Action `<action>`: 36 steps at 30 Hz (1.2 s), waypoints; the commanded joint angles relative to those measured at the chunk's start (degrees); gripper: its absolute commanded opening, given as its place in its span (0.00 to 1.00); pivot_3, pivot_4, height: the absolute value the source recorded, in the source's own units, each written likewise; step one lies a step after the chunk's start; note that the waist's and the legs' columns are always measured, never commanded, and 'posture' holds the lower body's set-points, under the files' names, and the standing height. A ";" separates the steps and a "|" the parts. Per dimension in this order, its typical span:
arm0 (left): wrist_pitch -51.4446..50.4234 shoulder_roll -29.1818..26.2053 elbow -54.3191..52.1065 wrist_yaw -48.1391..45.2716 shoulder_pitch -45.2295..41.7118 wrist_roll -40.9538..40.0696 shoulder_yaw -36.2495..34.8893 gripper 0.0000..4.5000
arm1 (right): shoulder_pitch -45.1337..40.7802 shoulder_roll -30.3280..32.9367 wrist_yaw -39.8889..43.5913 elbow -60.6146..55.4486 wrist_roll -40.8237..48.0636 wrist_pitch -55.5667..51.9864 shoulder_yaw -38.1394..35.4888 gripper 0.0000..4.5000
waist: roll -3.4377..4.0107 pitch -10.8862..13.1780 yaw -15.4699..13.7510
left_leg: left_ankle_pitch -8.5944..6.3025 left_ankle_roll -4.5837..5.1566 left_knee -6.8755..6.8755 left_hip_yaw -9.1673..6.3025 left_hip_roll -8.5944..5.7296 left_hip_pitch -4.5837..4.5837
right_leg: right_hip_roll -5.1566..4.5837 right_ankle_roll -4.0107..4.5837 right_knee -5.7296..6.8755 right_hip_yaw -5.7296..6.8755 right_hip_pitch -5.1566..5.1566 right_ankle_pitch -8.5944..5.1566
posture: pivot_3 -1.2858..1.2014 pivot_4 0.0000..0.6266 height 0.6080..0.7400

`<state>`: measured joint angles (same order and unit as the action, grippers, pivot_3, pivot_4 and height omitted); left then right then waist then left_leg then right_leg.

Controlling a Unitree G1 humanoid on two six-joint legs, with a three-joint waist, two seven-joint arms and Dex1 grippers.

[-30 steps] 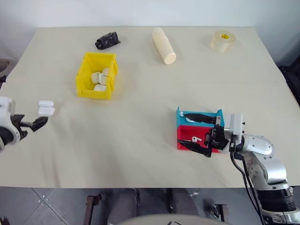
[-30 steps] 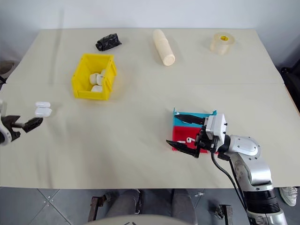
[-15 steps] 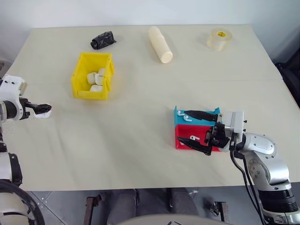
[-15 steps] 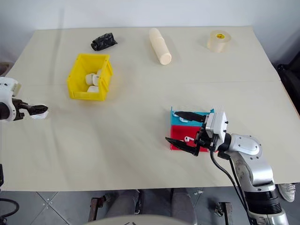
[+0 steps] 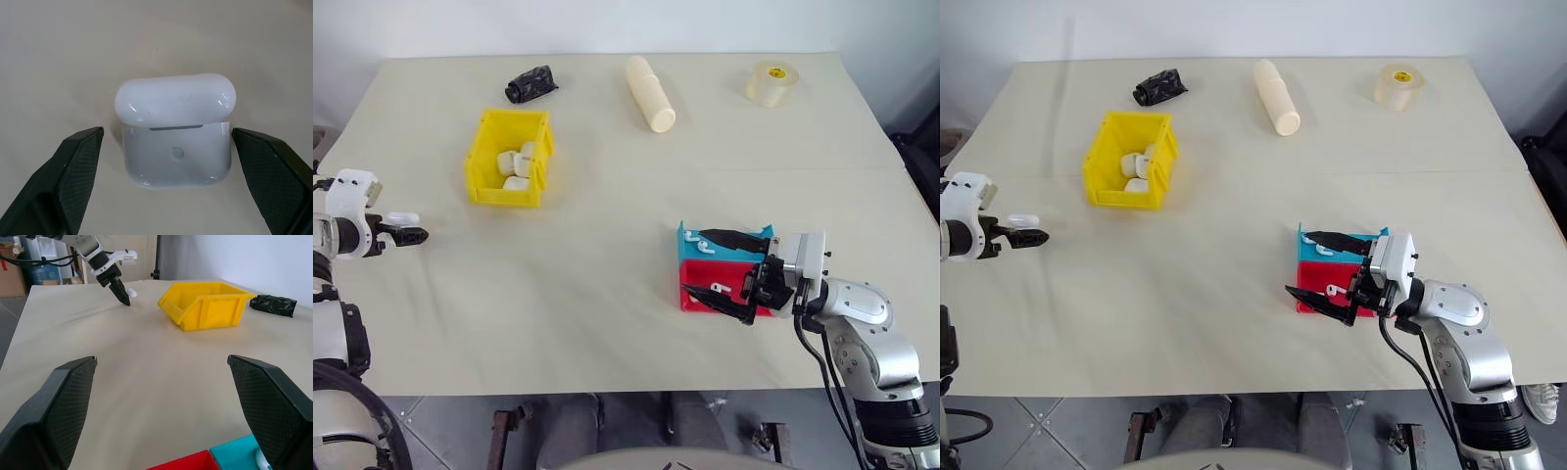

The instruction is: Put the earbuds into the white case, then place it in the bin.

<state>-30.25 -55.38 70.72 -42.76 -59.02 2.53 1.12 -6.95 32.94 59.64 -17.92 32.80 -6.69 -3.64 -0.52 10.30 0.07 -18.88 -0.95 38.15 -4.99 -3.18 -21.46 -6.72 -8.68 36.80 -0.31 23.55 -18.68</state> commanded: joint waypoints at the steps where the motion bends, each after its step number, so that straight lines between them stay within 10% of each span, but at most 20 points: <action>1: -2.06 0.13 1.21 0.35 0.23 1.34 0.12 0.99 | -0.01 0.19 -0.27 -1.96 0.79 0.32 -1.13 1.00 | 0.00 0.00 0.02 | 0.00 0.00 0.01 0.00 -0.01 0.01 | -0.02 0.00 0.03 0.00 0.00 0.00 | 0.52 0.24 1.00; 7: -2.82 0.46 1.31 1.20 0.92 0.96 -0.79 0.99 | 0.45 0.01 -0.52 -2.10 0.62 0.55 -0.95 1.00 | 0.00 -0.01 0.04 | 0.00 0.00 0.00 0.04 -0.01 0.06 | -0.03 0.00 0.09 -0.01 0.01 0.00 | 0.52 0.24 1.00; 14: -4.11 0.54 0.83 1.29 1.00 1.42 -0.85 0.62 | 0.64 -0.04 -0.56 -1.90 0.51 0.77 -0.98 1.00 | 0.03 -0.02 0.04 | 0.00 0.00 -0.01 0.16 0.01 0.16 | -0.03 0.00 0.15 -0.02 0.00 0.00 | 0.52 0.24 1.00; 22: -2.53 -1.29 -3.69 -2.40 2.76 -3.09 -5.97 0.62 | 1.44 -0.17 -0.71 -1.65 0.18 1.15 -0.99 1.00 | 0.03 -0.02 0.05 | 0.00 0.00 -0.01 0.21 0.04 0.18 | -0.03 0.00 0.18 -0.04 0.02 0.00 | 0.52 0.24 1.00; 36: 16.25 8.66 -55.60 -20.39 37.35 -30.40 -31.06 0.62 | 2.51 1.36 -0.36 0.42 -0.02 1.39 -4.04 1.00 | -0.01 -0.02 -0.17 | -0.06 -0.02 0.02 0.31 0.55 0.11 | -0.07 0.07 -0.16 0.02 -0.02 0.04 | 0.52 0.24 1.00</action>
<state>-16.26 -46.92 20.19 -63.25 -22.16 -24.77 -27.70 -4.94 33.35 59.38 -16.95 32.59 -6.15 -5.49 -0.52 10.27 -0.10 -18.95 -0.96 38.21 -4.68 -2.64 -21.34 -6.79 -8.61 36.58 -0.29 23.51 -18.64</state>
